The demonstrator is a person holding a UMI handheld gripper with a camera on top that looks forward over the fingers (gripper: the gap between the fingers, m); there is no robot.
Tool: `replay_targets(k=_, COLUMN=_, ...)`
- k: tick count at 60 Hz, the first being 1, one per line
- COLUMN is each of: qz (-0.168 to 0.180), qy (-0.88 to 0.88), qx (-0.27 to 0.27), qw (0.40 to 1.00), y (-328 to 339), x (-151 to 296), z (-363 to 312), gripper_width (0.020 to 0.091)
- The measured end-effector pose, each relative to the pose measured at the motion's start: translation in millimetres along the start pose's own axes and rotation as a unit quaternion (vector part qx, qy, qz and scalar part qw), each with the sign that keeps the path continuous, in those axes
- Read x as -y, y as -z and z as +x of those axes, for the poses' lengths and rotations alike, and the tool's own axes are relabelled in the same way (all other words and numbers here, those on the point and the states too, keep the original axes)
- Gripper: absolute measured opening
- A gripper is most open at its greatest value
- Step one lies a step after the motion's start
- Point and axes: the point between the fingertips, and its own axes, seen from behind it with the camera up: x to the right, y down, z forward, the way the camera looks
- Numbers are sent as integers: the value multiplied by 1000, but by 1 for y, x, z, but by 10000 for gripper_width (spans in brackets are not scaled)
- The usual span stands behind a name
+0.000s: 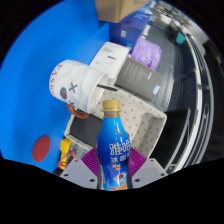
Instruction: Pour water
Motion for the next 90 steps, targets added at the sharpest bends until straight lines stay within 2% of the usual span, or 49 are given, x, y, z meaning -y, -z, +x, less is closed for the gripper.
replay_targets(k=7, qz=-12, qy=82, qx=-12, qw=997, y=-5, x=5, z=9, gripper_width=339)
replay_targets(k=17, qz=-4, qy=105, qx=-15, qw=994, y=-7, x=12, z=10, gripper_width=339)
replay_targets(k=25, qz=-11, qy=32, qx=-1, qw=999, y=-5, x=3, z=7, gripper_width=340)
replay_targets(k=32, qz=-20, qy=-152, qx=32, qw=988, y=0, x=-14, z=3, gripper_width=339)
replay_targets(k=41, qz=-27, qy=-451, qx=54, qw=890, y=5, x=-33, z=2, gripper_width=343)
replay_targets(k=42, qz=-14, qy=-480, qx=62, qw=875, y=0, x=-40, z=2, gripper_width=348)
replay_targets(k=49, qz=-14, qy=-669, qx=93, qw=737, y=-1, x=-52, z=-14, gripper_width=353)
replay_targets(k=55, qz=-22, qy=-773, qx=119, qw=623, y=-1, x=-55, z=-42, gripper_width=353)
replay_targets(k=61, qz=-2, qy=-821, qx=134, qw=555, y=-2, x=-59, z=-64, gripper_width=355)
replay_targets(k=62, qz=-12, qy=-827, qx=129, qw=548, y=3, x=-51, z=-63, gripper_width=355)
replay_targets(k=65, qz=8, qy=-834, qx=125, qw=537, y=1, x=-53, z=-71, gripper_width=355)
replay_targets(k=69, qz=17, qy=-837, qx=109, qw=536, y=-1, x=-55, z=-73, gripper_width=354)
replay_targets(k=79, qz=16, qy=-830, qx=97, qw=549, y=-9, x=-46, z=-90, gripper_width=360)
replay_targets(k=80, qz=15, qy=-828, qx=99, qw=551, y=-9, x=-45, z=-93, gripper_width=378)
replay_targets(k=82, qz=23, qy=-830, qx=85, qw=550, y=-10, x=-47, z=-89, gripper_width=365)
replay_targets(k=87, qz=17, qy=-836, qx=84, qw=542, y=-9, x=-50, z=-92, gripper_width=362)
replay_targets(k=90, qz=15, qy=-840, qx=86, qw=535, y=-10, x=-51, z=-93, gripper_width=385)
